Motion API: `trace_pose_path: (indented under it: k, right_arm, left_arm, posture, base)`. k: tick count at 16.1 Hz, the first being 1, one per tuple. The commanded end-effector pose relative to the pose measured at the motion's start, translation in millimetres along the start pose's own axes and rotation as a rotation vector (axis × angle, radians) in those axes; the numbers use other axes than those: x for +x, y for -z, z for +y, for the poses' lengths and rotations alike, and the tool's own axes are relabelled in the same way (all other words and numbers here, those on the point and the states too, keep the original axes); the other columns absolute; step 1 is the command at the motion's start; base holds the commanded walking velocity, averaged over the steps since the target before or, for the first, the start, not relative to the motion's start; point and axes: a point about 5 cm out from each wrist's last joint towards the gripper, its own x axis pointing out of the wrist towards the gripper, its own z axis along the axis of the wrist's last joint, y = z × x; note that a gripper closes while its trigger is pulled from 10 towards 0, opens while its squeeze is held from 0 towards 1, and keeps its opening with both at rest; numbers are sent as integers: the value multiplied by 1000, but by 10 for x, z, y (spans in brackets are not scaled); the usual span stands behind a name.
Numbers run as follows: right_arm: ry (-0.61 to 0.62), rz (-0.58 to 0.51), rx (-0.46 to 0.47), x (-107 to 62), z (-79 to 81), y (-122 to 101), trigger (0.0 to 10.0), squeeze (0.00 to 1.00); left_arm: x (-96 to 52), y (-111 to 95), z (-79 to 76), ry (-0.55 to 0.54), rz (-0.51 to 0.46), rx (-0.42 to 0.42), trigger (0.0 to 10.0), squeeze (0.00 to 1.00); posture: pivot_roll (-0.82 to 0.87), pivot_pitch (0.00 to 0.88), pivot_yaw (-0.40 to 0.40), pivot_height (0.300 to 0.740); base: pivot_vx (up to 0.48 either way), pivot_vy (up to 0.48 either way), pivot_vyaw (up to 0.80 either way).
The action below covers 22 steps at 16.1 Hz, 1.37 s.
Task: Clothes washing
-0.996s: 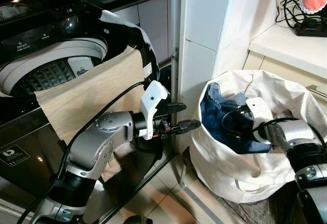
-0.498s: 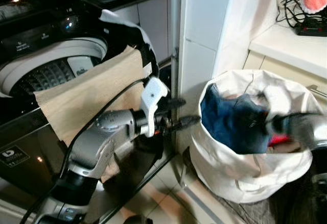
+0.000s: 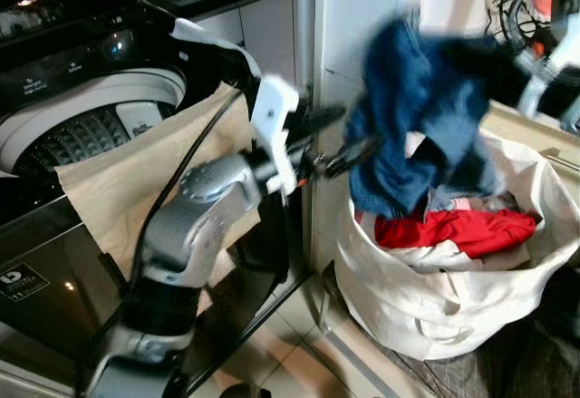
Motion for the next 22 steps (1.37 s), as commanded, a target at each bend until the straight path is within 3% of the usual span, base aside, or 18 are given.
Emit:
trace_pose_path:
  k: [1,5,10,11,15,17,20,22]
  right_arm:
    - [-88,-10,-24,31,214,-65,0,0]
    - [-150,53,-2,249,447,120,0,0]
    - [-215,49,61,303,612,124,0,0]
    - [-217,35,67,298,620,96,0,0]
    - [-158,-5,91,257,562,31,0,0]
    - [-151,-11,94,237,557,10,0,0]
    - [-170,-14,98,239,621,4,0,0]
    - [-192,-9,100,253,682,25,0,0]
  left_arm:
    - [85,-134,-3,-25,-53,49,10000,1000]
    - [247,-316,-64,-49,-161,115,10000,1000]
    - [251,-136,-79,-45,-73,109,10000,1000]
    - [241,-95,-151,30,-55,71,10000,1000]
    - [185,-20,-249,130,-12,-43,10000,1000]
    - [172,-19,-186,91,5,-71,10000,1000]
    - [179,95,-44,-36,133,24,10000,1000]
    - [223,83,-9,-93,119,22,10000,1000]
  posture:
    - [-91,0,70,740]
    - [-81,0,50,740]
    - [-74,0,50,740]
    - [-75,0,53,740]
    - [-79,0,60,740]
    - [-79,0,59,740]
    - [-78,0,60,740]
    - [-80,0,63,740]
  base:
    - [0,0,0]
    - [0,0,0]
    - [0,0,0]
    - [0,0,0]
    - [0,0,0]
    - [0,0,0]
    - [0,0,0]
    - [0,0,0]
